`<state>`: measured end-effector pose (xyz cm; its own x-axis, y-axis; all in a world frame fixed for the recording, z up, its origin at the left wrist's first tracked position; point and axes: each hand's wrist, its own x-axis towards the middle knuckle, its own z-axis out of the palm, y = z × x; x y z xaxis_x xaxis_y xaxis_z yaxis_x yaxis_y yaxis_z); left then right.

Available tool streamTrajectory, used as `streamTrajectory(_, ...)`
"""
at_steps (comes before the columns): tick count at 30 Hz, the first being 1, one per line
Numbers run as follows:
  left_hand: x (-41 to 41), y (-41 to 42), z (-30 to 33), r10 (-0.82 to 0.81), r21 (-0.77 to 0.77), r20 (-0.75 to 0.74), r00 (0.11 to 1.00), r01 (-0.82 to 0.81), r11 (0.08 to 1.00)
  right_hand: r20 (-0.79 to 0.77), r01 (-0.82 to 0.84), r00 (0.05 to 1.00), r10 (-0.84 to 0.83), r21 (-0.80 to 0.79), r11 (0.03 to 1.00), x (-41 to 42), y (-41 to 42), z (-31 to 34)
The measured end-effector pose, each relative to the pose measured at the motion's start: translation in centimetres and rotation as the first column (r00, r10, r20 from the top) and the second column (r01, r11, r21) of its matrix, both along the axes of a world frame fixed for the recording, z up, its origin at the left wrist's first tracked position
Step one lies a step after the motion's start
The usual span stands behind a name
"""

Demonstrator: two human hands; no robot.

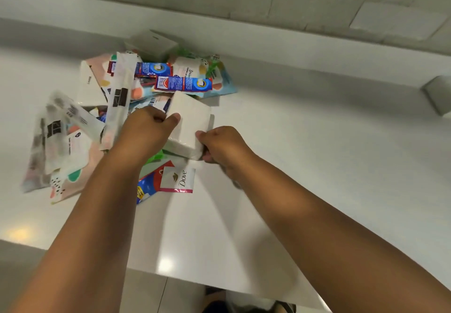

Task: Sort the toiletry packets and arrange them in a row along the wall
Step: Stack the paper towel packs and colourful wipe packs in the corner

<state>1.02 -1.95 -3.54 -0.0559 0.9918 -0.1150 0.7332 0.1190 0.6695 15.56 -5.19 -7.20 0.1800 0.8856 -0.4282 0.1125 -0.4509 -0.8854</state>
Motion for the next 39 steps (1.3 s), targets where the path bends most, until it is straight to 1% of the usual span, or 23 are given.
streamTrajectory(6,0.2,-0.7,-0.2,-0.002,-0.002,0.105,0.994,0.003,1.0,-0.089,0.082,0.993,-0.076,0.064,0.995,0.4,-0.6,-0.8)
streamTrajectory(9,1.0,-1.2,0.3,-0.049,-0.017,0.167,0.985,0.052,0.998,-0.084,0.113,0.991,-0.106,0.091,0.989,1.3,-0.9,-1.2)
streamTrajectory(13,3.0,-1.1,0.8,-0.12,-0.032,0.187,0.975,0.128,0.991,-0.05,0.191,0.981,-0.186,0.109,0.975,3.4,-1.4,-1.0)
streamTrajectory(17,6.2,-0.7,0.2,-0.141,-0.055,0.343,0.929,0.17,0.984,-0.017,0.273,0.962,-0.273,0.115,0.955,6.7,-2.2,-0.3)
streamTrajectory(22,11.7,-0.3,-0.6,-0.176,-0.105,0.473,0.863,0.253,0.962,0.008,0.374,0.925,-0.379,0.158,0.914,12.1,-3.6,0.3)
streamTrajectory(28,19.9,-1.0,-1.6,-0.205,-0.083,0.588,0.783,0.31,0.947,0.009,0.488,0.866,-0.5,0.198,0.85,19.4,-6.2,1.1)
streamTrajectory(33,27.2,-2.7,-2.1,-0.247,-0.079,0.649,0.72,0.387,0.919,0.015,0.574,0.806,-0.591,0.221,0.789,26.0,-8.5,1.9)
streamTrajectory(39,36.7,-4.0,-1.9,-0.263,-0.091,0.681,0.683,0.435,0.896,0.043,0.609,0.765,-0.642,0.274,0.744,34.6,-10.6,2.6)
